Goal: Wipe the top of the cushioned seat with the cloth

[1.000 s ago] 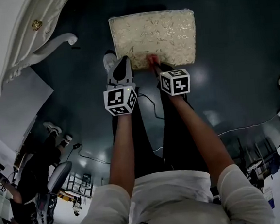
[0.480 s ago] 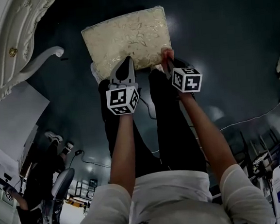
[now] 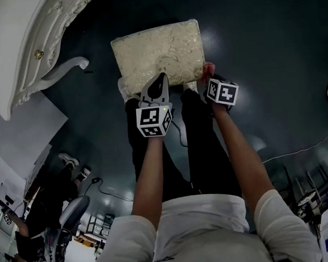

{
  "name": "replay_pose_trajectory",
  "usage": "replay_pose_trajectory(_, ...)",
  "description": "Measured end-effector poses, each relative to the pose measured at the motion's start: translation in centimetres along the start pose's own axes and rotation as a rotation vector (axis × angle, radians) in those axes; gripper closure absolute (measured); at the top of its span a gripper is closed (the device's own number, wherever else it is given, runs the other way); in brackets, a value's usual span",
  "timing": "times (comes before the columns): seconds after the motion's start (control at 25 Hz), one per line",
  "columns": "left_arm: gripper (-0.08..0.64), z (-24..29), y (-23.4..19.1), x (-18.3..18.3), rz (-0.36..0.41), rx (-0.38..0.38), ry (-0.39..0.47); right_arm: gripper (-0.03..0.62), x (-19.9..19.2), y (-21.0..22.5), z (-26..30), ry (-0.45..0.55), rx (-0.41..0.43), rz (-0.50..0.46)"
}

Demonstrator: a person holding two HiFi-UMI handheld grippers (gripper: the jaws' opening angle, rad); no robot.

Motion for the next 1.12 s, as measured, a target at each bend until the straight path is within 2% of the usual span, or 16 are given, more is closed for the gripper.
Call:
replay_pose_trajectory(0.08,0.546,-1.3,0.2,1.4,0.005,0.003,0.01,0.568,0.6,-0.4,-1.5,0.016,-0.004,0.024)
replay_pose_trajectory(0.16,0.546,-2.8,0.3,3.4,0.006,0.007,0.032,0.568,2.4,-2.1,-4.2,0.072,0.026,0.006)
replay_pose_trajectory(0.4,0.546,-10.1,1.0,11.8,-0.004,0.003,0.119,0.568,9.1,-11.6,-17.8,0.35,0.157,-0.115)
replay_pose_trajectory(0.6,0.546,-17.0,2.5,23.7,0.098,-0.022,0.281,0.568,15.1,-19.4,-31.0,0.616,0.207,-0.202)
replay_pose_trajectory(0.72,0.546,-22.0,3.8,30.1,0.165,-0.036,0.379,0.568,17.0,-22.8,-38.5,0.75,0.226,-0.215)
replay_pose_trajectory(0.84,0.546,-27.0,4.8,35.6,0.209,-0.042,0.471,0.568,18.5,-25.9,-44.9,0.866,0.218,-0.248)
replay_pose_trajectory(1.0,0.546,-32.0,5.8,41.9,0.255,-0.041,0.587,0.568,20.7,-30.2,-52.4,1.024,0.205,-0.373)
replay_pose_trajectory(1.12,0.546,-34.9,6.8,45.8,0.295,-0.038,0.662,0.568,21.2,-32.6,-56.6,1.114,0.22,-0.425)
Point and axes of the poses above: the fingertips, and each gripper's own axes: z forward along the fingers, y to its right, x out of its top, the point moved 5 cm from there along -z, backward along the fingers, and after that the axes turned 5 degrees about -y, right-handed, at the moved point
